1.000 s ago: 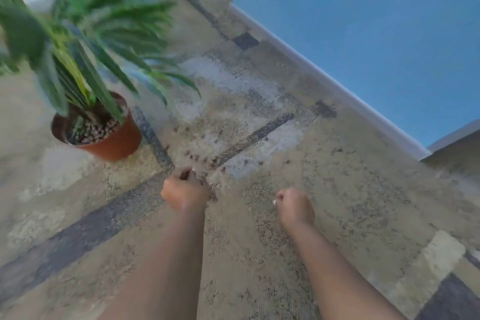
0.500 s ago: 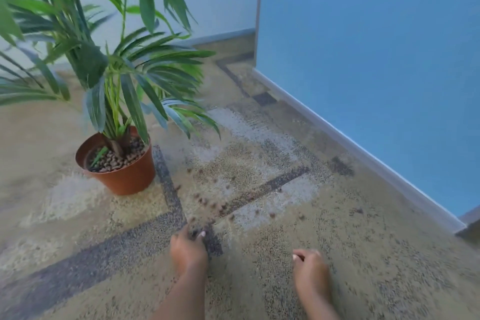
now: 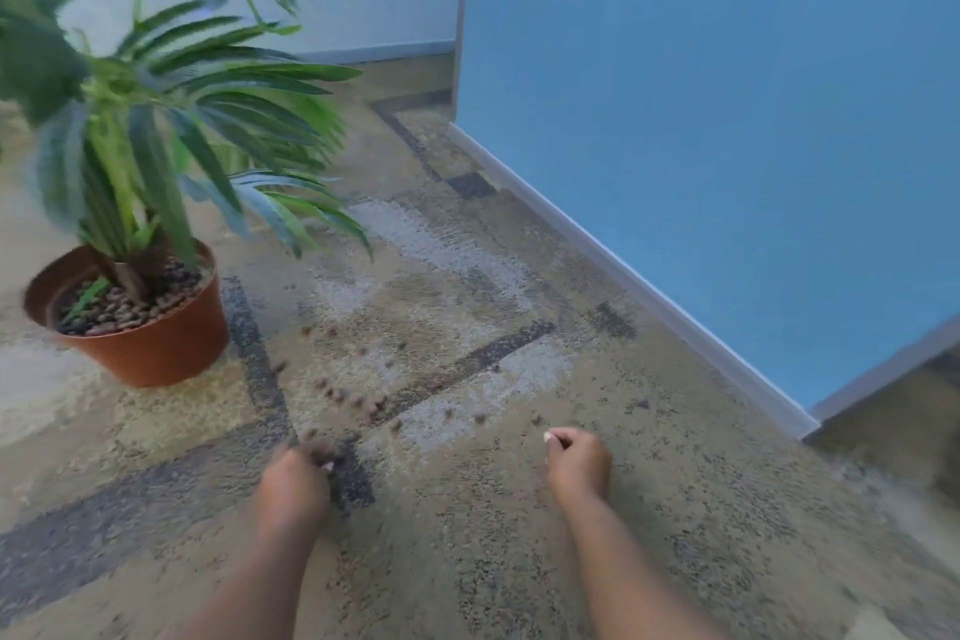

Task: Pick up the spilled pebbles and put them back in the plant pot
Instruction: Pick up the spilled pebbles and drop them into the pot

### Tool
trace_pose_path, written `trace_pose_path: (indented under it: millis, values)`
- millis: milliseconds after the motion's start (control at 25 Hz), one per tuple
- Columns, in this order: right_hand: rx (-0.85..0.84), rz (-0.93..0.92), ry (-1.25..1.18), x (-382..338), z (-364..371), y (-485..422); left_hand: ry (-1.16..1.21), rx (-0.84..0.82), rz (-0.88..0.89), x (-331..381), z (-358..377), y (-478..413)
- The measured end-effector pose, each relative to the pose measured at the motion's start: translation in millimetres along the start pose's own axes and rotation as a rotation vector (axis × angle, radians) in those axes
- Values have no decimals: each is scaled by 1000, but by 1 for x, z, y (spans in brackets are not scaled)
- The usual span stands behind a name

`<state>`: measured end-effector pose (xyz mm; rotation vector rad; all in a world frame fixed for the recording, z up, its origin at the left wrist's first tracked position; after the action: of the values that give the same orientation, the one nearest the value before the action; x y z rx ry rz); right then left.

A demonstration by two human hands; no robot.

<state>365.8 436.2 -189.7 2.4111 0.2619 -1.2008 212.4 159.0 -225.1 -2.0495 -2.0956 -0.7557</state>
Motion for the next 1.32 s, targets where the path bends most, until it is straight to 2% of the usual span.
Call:
trace_pose_path:
  millis: [160,240,320,440,520,640,680,800,840,880,1000,1080,1200,1320]
  values:
    - [262,31,0,5,-44,-50,-243,41,237,8,10,-1]
    - [315,18,-1,4,-62,-74,-302,102,305,4,18,1]
    - [264,16,49,2,-72,-97,-303,178,321,-2,27,6]
    - [87,48,237,2,-76,-127,-274,294,396,-4,31,15]
    - [54,49,303,4,-72,-136,-284,301,418,-4,32,13]
    - [157,-49,320,-2,-58,-127,-262,293,362,-6,34,7]
    - [99,-113,318,-6,-51,-119,-247,295,355,-5,35,7]
    - [-351,-166,192,-16,-18,-86,-114,292,326,7,23,15]
    - [-453,-189,207,-16,-5,-76,4,279,238,13,16,18]
    - [-474,-241,256,-14,6,-71,116,280,130,17,11,17]
    - [-278,-373,366,-5,31,-66,157,348,-29,17,-5,6]
    - [-181,-404,398,-4,35,-65,152,253,-98,13,-11,-8]
    - [-141,-390,389,-10,33,-60,98,100,-136,11,-17,-25]
    - [-163,-330,266,-18,35,-43,-56,70,-77,12,-16,-33]
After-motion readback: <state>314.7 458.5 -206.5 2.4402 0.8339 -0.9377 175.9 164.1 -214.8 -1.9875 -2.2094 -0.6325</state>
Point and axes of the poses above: each hand's wrist, its own y-axis away from the middle knuckle, its own z-axis out of the palm, x = y × z, the point moved 1 cm from there along -y, towards the middle knuckle, and after that the axes turned 11 degrees about -y, right-handed, at the moved point
